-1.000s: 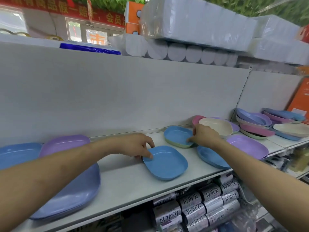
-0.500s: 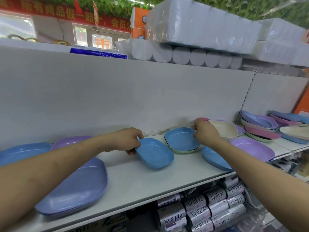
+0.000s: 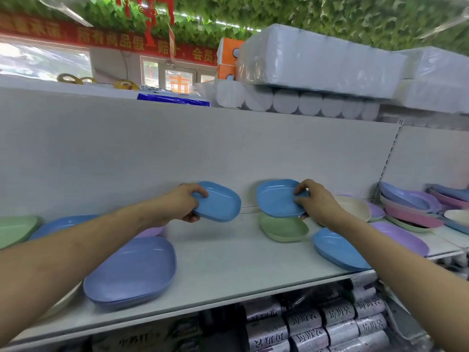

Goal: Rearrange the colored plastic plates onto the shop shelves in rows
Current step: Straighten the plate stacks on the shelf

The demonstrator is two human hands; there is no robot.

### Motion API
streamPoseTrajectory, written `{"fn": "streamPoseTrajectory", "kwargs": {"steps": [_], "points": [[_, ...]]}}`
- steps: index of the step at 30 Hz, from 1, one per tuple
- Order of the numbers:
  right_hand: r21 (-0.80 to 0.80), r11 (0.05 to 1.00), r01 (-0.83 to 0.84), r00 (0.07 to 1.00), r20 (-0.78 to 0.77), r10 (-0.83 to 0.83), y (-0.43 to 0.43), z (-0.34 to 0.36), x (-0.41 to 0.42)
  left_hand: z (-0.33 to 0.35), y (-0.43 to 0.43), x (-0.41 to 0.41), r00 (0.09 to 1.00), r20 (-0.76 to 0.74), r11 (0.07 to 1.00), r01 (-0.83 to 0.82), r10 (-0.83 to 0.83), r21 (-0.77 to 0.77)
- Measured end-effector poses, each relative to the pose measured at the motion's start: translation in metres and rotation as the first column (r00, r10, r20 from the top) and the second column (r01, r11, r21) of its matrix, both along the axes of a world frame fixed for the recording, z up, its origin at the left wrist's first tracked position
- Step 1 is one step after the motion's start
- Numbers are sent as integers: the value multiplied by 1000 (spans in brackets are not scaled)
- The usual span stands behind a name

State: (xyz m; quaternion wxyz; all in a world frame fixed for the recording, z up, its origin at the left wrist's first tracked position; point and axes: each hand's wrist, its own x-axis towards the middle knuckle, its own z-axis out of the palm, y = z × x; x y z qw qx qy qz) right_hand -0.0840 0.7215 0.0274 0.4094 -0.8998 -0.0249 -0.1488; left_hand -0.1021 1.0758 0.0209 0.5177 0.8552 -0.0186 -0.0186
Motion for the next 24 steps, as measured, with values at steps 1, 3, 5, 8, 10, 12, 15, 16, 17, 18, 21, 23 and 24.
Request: {"fn": "streamPoseTrajectory", "kwargs": {"steps": [1, 3, 5, 8, 10, 12, 15, 16, 17, 18, 21, 23, 24], "points": [[55, 998, -41, 999, -13, 41, 5, 1, -2, 2, 5, -6, 1000, 5, 1000, -19, 19, -2], [141, 984, -107, 993, -42, 114, 19, 2, -6, 5, 15, -18, 999, 16, 999, -49, 49, 12], [182, 968, -171, 980, -71, 186, 39, 5, -14, 11, 30, -34, 996, 39, 995, -82, 79, 60], [203, 946, -253, 953, -113, 279, 71, 5, -26, 19, 61, -63, 986, 73, 982, -158, 151, 105], [203, 932, -299, 934, -140, 330, 93, 4, -32, 23, 85, -84, 977, 66, 972, -207, 201, 114], [201, 916, -348, 913, -150, 380, 114, 2, -37, 25, 111, -107, 965, 59, 961, -259, 254, 98], [195, 894, -404, 890, -144, 433, 146, -4, -46, 25, 146, -141, 938, 56, 936, -346, 343, 61], [198, 887, -418, 882, -145, 448, 157, -6, -50, 25, 158, -152, 927, 53, 926, -373, 371, 54], [199, 880, -432, 874, -149, 463, 167, -9, -52, 24, 169, -162, 918, 48, 917, -397, 395, 47], [196, 872, -448, 865, -151, 478, 177, -12, -55, 24, 180, -172, 910, 42, 910, -414, 412, 36], [161, 857, -490, 847, -145, 511, 205, -13, -61, 21, 208, -199, 887, 46, 887, -461, 460, 13], [146, 846, -512, 840, -119, 529, 222, -12, -64, 19, 224, -213, 866, 62, 865, -499, 497, 47], [139, 842, -521, 837, -107, 536, 231, -11, -65, 19, 231, -219, 858, 67, 856, -513, 509, 64]]}}
